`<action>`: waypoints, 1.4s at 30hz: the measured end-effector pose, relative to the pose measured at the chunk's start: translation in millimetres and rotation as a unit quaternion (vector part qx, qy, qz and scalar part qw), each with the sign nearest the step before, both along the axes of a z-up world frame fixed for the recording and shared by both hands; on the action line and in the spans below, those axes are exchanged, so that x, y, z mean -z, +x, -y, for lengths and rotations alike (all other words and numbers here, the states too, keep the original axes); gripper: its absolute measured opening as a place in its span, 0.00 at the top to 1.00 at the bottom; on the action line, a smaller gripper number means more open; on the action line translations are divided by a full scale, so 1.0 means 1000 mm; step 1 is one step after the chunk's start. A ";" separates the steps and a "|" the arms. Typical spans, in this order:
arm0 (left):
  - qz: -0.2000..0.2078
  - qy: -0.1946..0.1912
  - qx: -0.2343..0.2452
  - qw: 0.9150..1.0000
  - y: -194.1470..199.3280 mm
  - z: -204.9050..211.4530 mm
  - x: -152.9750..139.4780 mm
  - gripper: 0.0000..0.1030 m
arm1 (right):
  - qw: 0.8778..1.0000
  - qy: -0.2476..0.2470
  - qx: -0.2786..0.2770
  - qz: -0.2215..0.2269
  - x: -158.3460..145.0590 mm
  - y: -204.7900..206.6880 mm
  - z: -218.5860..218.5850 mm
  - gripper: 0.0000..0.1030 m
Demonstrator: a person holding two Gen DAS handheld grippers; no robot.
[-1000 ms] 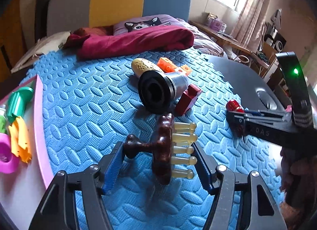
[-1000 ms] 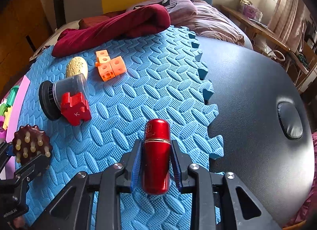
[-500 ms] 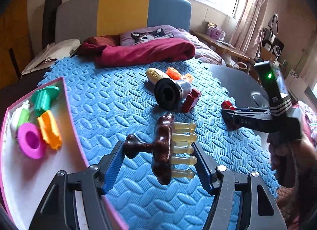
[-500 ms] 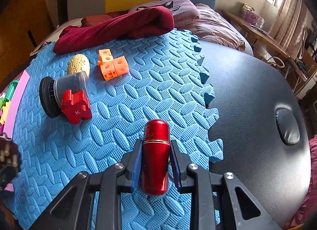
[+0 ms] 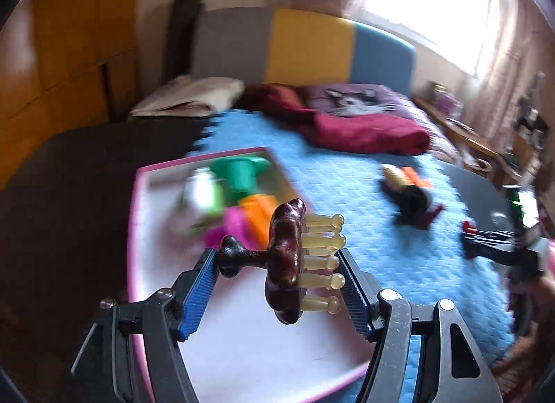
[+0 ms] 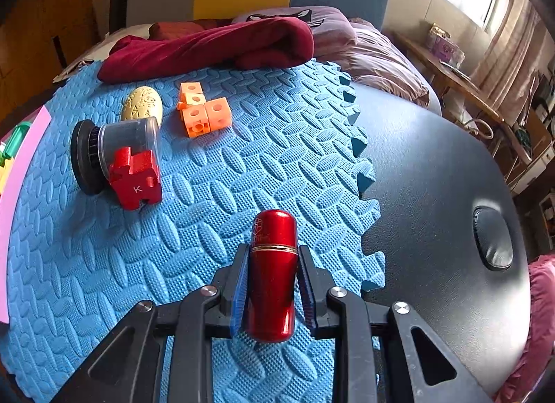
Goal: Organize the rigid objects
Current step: 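Carry the brown peg brush over the tray with the left tool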
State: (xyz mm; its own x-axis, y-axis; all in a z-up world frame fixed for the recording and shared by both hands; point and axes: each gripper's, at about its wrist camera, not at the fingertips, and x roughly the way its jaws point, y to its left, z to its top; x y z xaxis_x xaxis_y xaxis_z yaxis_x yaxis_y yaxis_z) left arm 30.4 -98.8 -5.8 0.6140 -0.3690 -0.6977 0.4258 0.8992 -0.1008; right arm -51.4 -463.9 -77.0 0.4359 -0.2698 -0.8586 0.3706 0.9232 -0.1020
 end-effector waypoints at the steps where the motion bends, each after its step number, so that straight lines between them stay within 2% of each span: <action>1: -0.002 0.004 -0.011 1.000 0.002 -0.008 0.003 0.34 | 1.000 -0.002 -0.001 0.000 0.000 0.001 0.000 0.75; 7: -0.008 0.018 -0.036 0.999 0.003 -0.027 0.017 0.34 | 1.000 -0.003 0.000 0.000 0.000 0.001 0.000 0.75; 14: -0.012 0.021 -0.025 0.999 0.000 -0.023 0.020 0.34 | 1.000 -0.010 -0.002 -0.001 0.001 0.000 -0.002 0.75; 21: -0.034 0.018 -0.013 0.999 0.001 -0.016 0.027 0.34 | 1.000 -0.014 -0.003 -0.003 0.001 0.001 -0.003 0.75; 27: -0.064 0.006 -0.002 0.998 0.003 -0.012 0.034 0.34 | 1.000 -0.016 -0.004 -0.004 0.000 0.001 -0.004 0.75; 33: -0.113 -0.040 0.019 0.993 0.014 -0.009 0.036 0.34 | 1.000 -0.015 -0.004 -0.003 0.000 0.001 -0.003 0.75; 42: -0.138 -0.052 0.042 0.988 0.025 0.013 0.039 0.34 | 1.000 -0.015 -0.004 -0.003 0.000 0.001 -0.003 0.75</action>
